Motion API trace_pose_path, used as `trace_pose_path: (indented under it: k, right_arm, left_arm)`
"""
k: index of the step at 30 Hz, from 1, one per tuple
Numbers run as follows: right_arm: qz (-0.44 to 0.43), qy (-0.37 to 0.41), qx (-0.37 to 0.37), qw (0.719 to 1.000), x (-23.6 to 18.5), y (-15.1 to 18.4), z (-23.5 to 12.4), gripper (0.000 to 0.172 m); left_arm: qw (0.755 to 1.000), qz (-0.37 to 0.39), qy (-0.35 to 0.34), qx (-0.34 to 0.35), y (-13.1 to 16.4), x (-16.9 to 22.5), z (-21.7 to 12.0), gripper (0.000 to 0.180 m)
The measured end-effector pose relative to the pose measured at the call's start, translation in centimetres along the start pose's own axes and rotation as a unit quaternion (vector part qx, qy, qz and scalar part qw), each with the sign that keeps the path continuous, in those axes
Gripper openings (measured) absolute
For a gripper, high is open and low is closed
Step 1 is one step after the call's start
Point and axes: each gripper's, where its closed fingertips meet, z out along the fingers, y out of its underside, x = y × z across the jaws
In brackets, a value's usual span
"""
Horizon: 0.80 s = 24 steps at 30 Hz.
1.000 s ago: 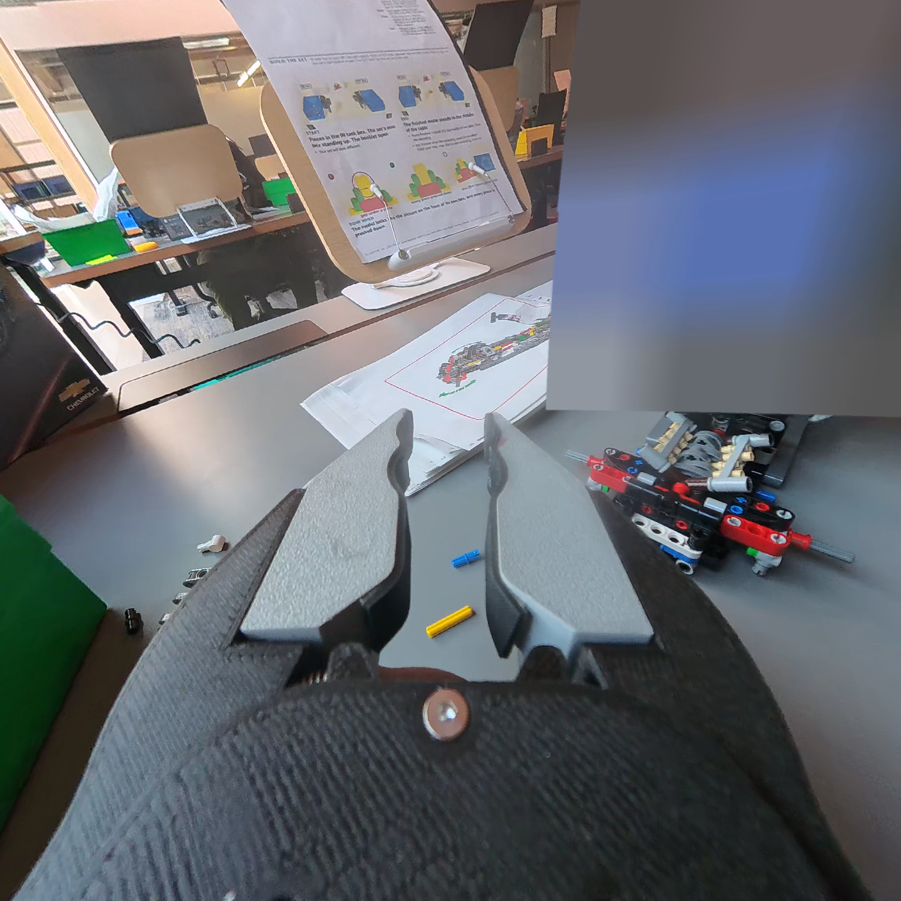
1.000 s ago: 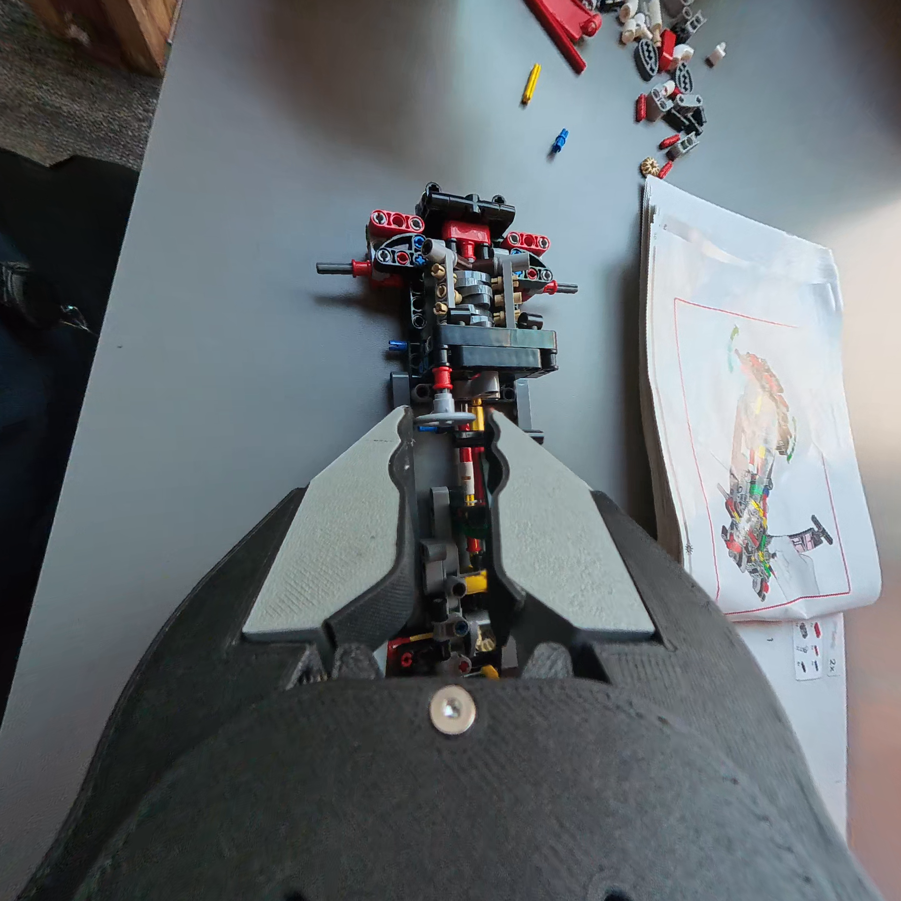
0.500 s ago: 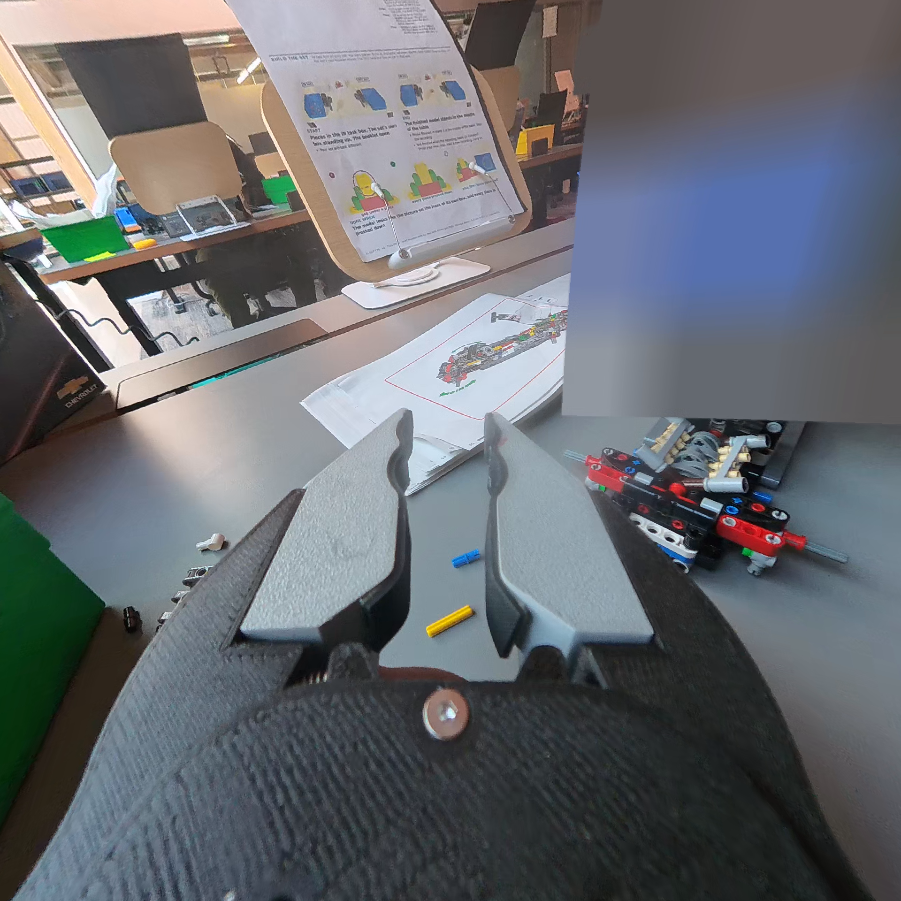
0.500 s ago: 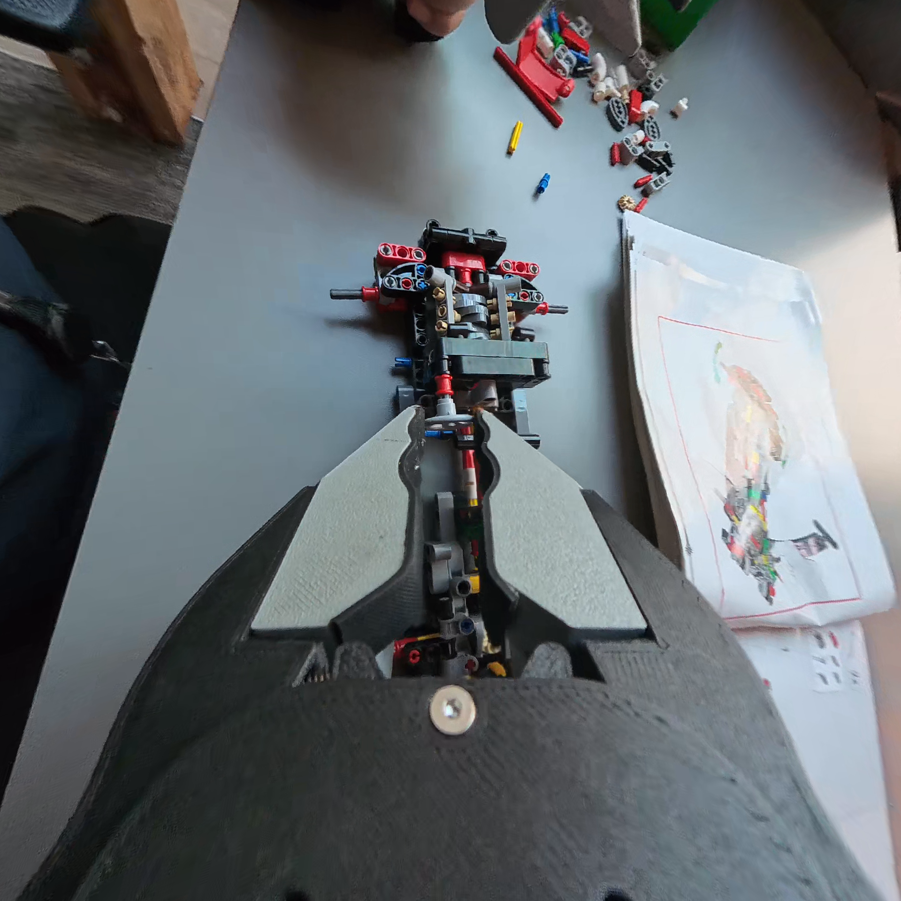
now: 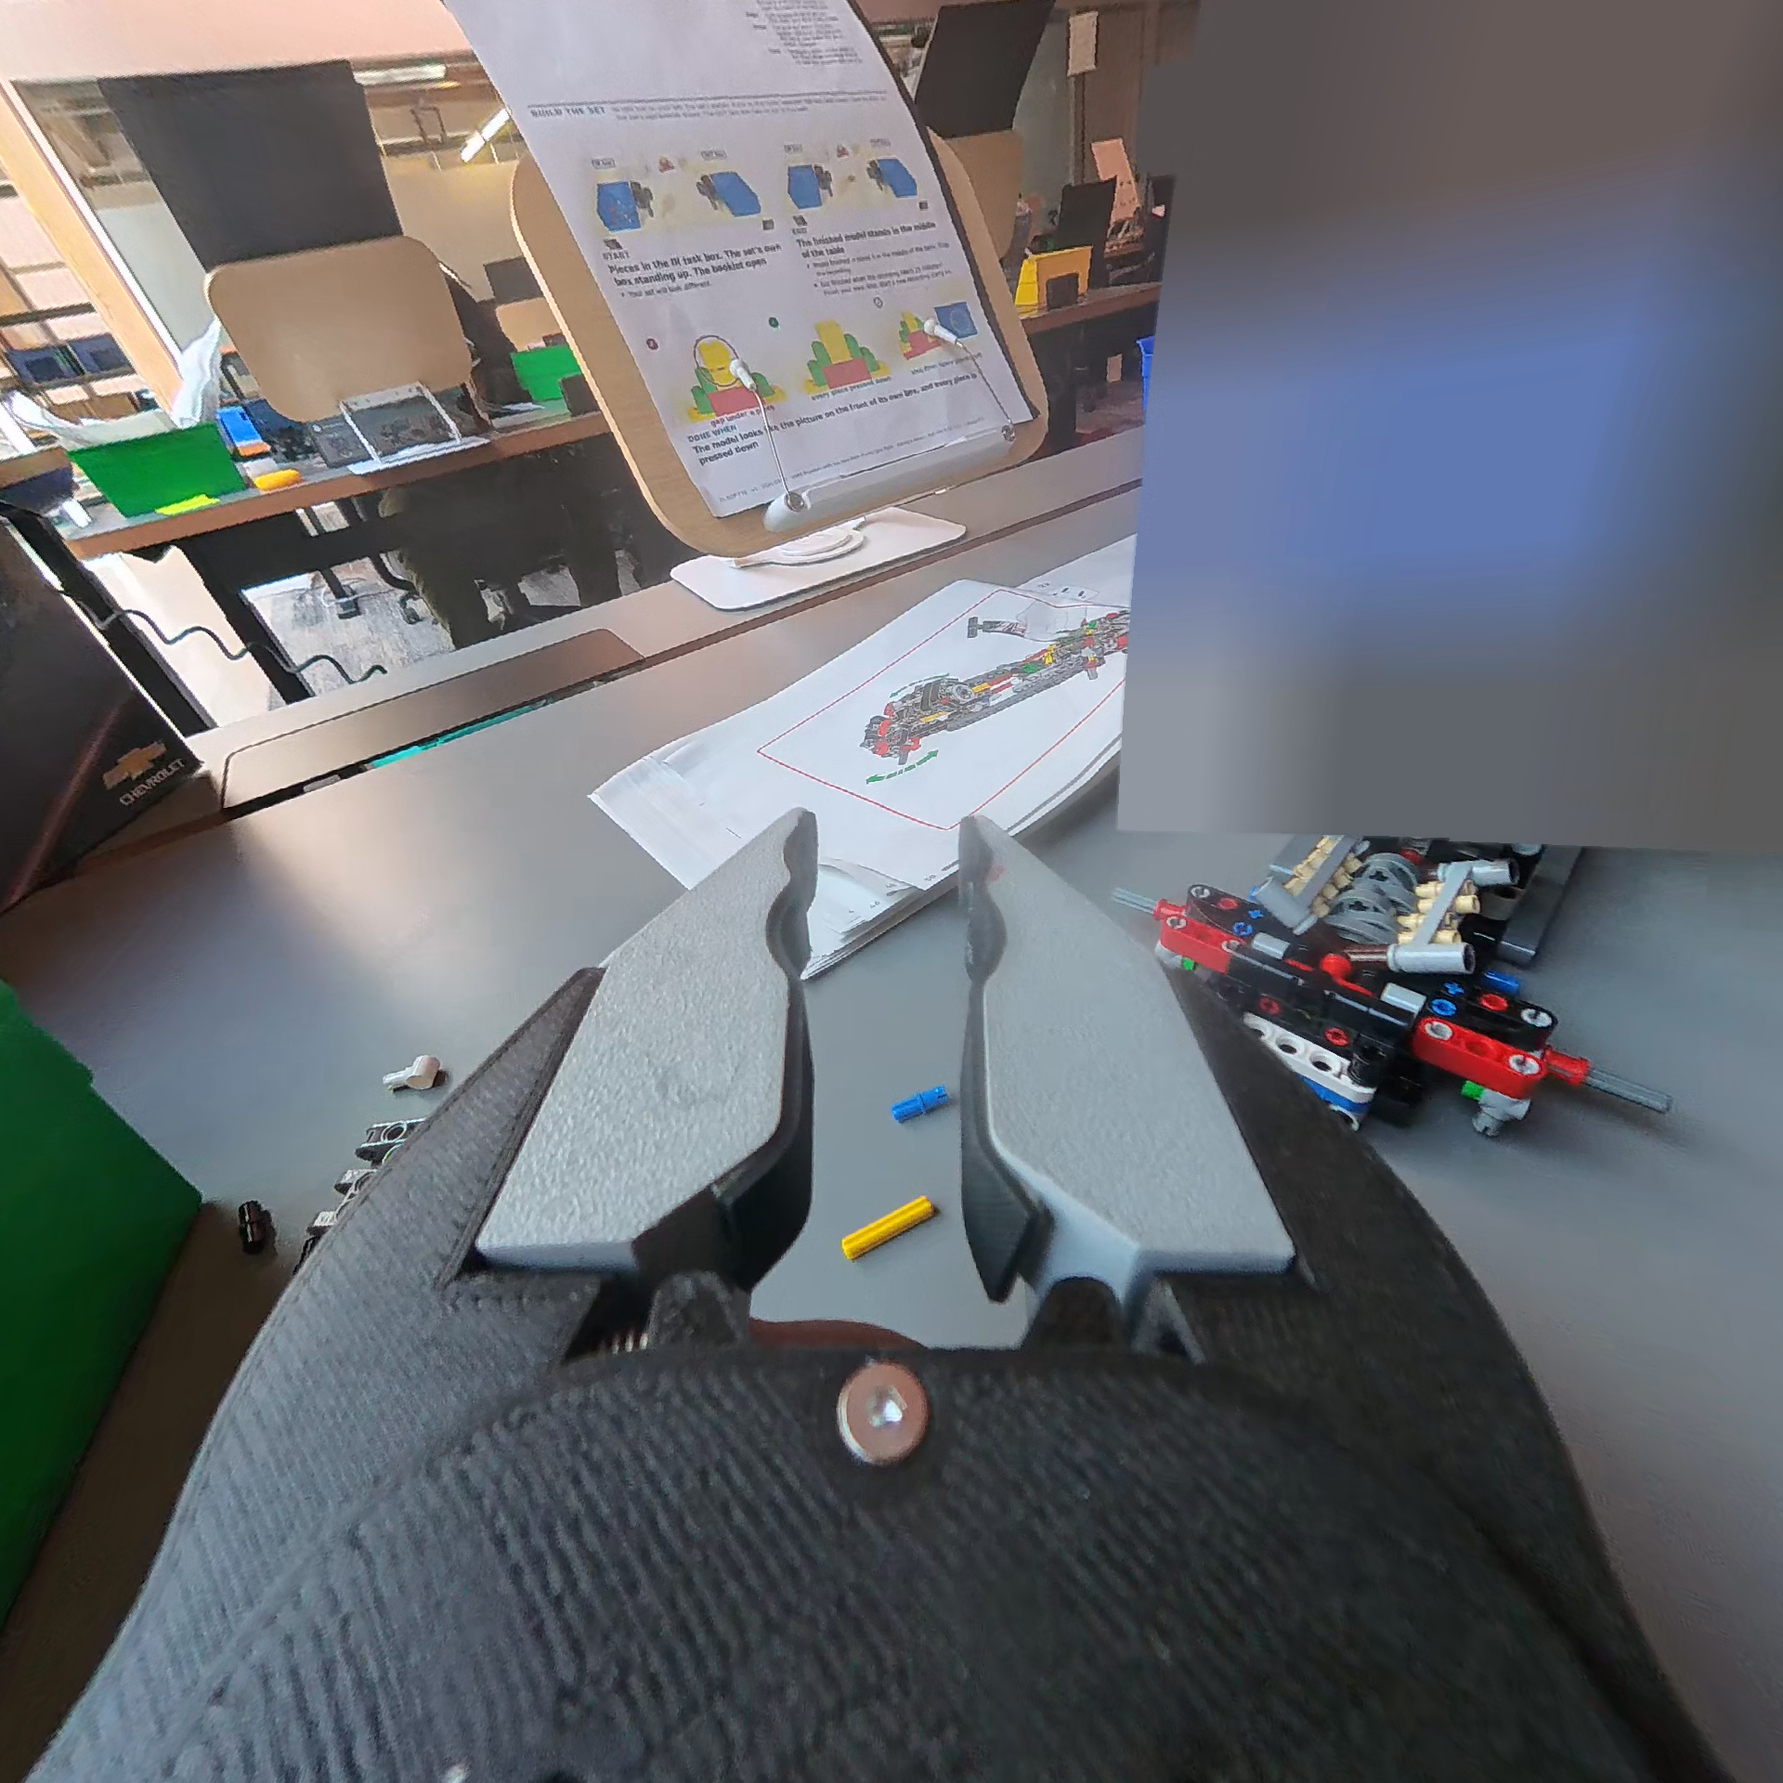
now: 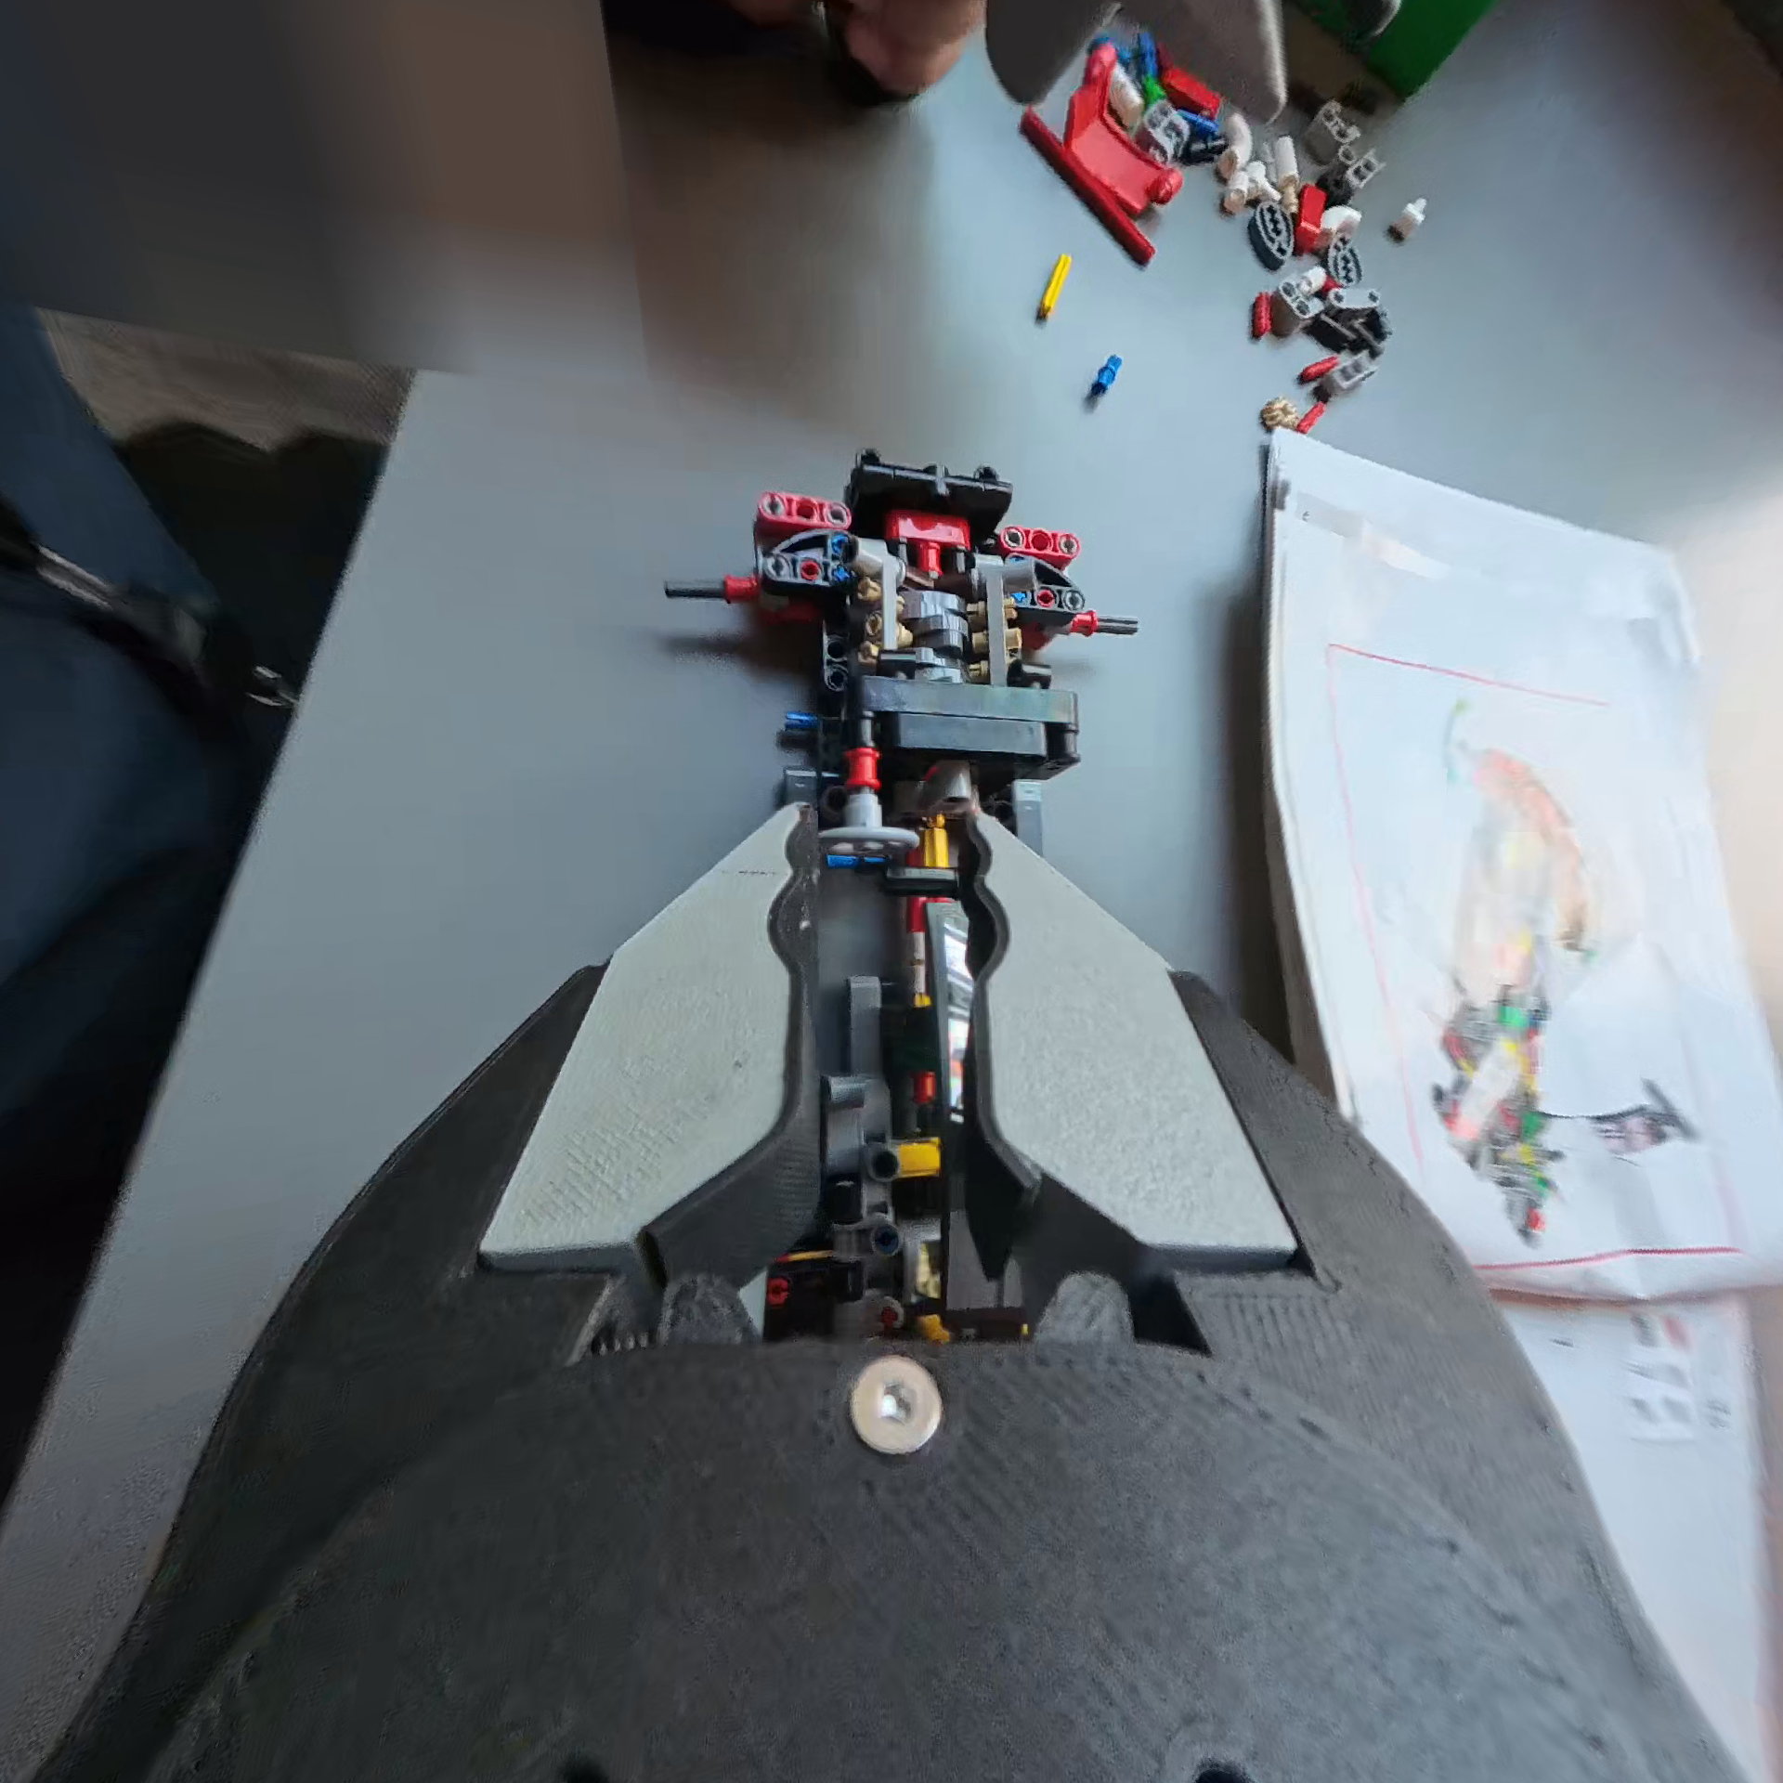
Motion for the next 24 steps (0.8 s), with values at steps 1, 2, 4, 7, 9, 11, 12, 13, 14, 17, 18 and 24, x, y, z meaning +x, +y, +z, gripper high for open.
trace_pose_path:
  k: [1,2,4,7,9,11,12,13,14,17,18,24]
  right_arm:
    - [-0.023,0.016,-0.008,1.0,-0.11,0.0,0.21,0.024]
    - [-0.045,0.033,-0.018,0.998,-0.24,0.01,0.38,0.023]
    - [-0.082,0.069,-0.039,0.993,-0.35,0.23,0.64,0.022]
    - [-0.112,0.131,-0.039,0.984,-0.17,0.04,0.72,0.019]
    - [-0.131,0.164,-0.034,0.977,-0.16,-0.03,0.72,0.015]
    - [-0.14,0.18,-0.029,0.973,-0.2,-0.01,0.78,0.014]
    - [-0.137,0.179,-0.026,0.974,-0.21,-0.03,0.78,0.013]
    - [-0.13,0.174,-0.022,0.976,-0.17,-0.07,0.76,0.011]
    - [-0.12,0.164,-0.018,0.979,-0.14,-0.12,0.72,0.01]
    - [-0.093,0.125,-0.007,0.988,-0.14,-0.22,0.65,0.008]
    - [-0.086,0.116,-0.005,0.989,-0.08,-0.24,0.59,0.014]
    - [-0.12,0.149,-0.009,0.982,-0.06,-0.31,-0.19,0.021]
  left_arm:
    - [1.0,0.0,0.0,0.0,-0.01,-0.01,-0.01,0.027]
    - [1.0,-0.001,0.0,0.001,-0.01,-0.03,-0.02,0.027]
    - [1.0,-0.003,-0.001,0.001,-0.02,-0.08,-0.04,0.027]
    - [1.0,-0.004,-0.001,0.001,-0.01,-0.1,-0.05,0.027]
    - [1.0,-0.002,-0.001,0.0,0.0,-0.06,-0.03,0.027]
    - [1.0,0.0,-0.001,0.0,0.0,-0.02,-0.03,0.027]
    - [1.0,0.001,-0.001,0.0,0.0,-0.01,-0.04,0.027]
    - [1.0,0.001,-0.001,0.0,-0.01,-0.02,-0.04,0.027]
    - [1.0,0.0,-0.002,0.0,0.0,-0.03,-0.05,0.027]
    - [1.0,-0.002,-0.002,0.001,-0.02,-0.08,-0.09,0.027]
    - [1.0,-0.003,-0.002,0.001,-0.02,-0.1,-0.1,0.027]
    - [1.0,-0.005,0.0,0.0,0.02,-0.1,-0.08,0.027]
